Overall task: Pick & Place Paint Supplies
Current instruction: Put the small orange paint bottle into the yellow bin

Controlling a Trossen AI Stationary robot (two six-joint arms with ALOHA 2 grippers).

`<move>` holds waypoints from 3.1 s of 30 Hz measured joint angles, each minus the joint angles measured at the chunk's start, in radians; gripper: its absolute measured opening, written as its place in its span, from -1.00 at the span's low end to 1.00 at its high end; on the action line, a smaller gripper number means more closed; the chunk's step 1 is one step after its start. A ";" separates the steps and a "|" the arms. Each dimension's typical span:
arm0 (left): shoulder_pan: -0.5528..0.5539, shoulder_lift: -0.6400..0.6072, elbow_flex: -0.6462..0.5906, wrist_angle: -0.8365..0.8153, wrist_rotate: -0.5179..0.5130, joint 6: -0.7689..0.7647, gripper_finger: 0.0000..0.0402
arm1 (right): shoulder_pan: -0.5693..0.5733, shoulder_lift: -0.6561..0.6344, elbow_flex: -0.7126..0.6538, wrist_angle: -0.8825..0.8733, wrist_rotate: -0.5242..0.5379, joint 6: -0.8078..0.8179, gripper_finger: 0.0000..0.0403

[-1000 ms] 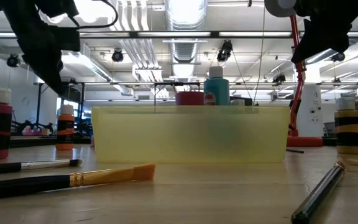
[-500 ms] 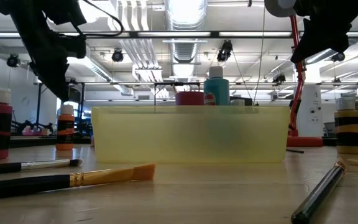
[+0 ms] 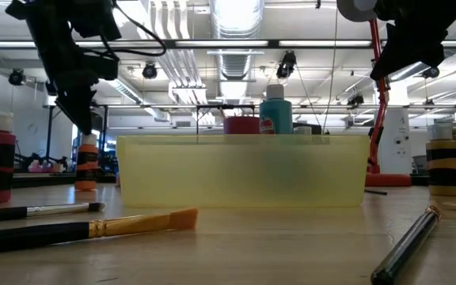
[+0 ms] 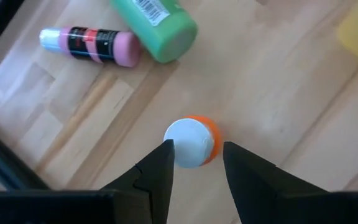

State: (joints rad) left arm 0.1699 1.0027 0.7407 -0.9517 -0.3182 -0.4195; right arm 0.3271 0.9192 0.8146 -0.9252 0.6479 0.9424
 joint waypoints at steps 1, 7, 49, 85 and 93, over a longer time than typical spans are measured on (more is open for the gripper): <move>0.000 0.001 0.004 -0.010 -0.010 -0.002 -0.28 | 0.000 0.000 0.000 0.000 0.000 0.000 -0.96; 0.000 -0.006 0.047 -0.032 -0.015 -0.009 -0.28 | 0.000 0.000 0.000 0.000 0.000 0.000 -0.96; 0.010 0.142 0.056 -0.032 0.040 -0.027 0.15 | 0.000 0.000 0.000 0.011 -0.001 -0.003 -0.96; 0.028 0.112 0.092 -0.036 0.077 0.052 -0.38 | 0.000 0.000 -0.002 0.015 0.002 -0.042 -0.96; 0.027 0.078 0.217 -0.037 0.093 0.089 -0.38 | 0.000 0.000 -0.002 0.017 0.002 -0.056 -0.96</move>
State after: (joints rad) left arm 0.1974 1.0802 0.9575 -0.9882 -0.2249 -0.3307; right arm 0.3267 0.9192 0.8127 -0.9085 0.6502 0.8864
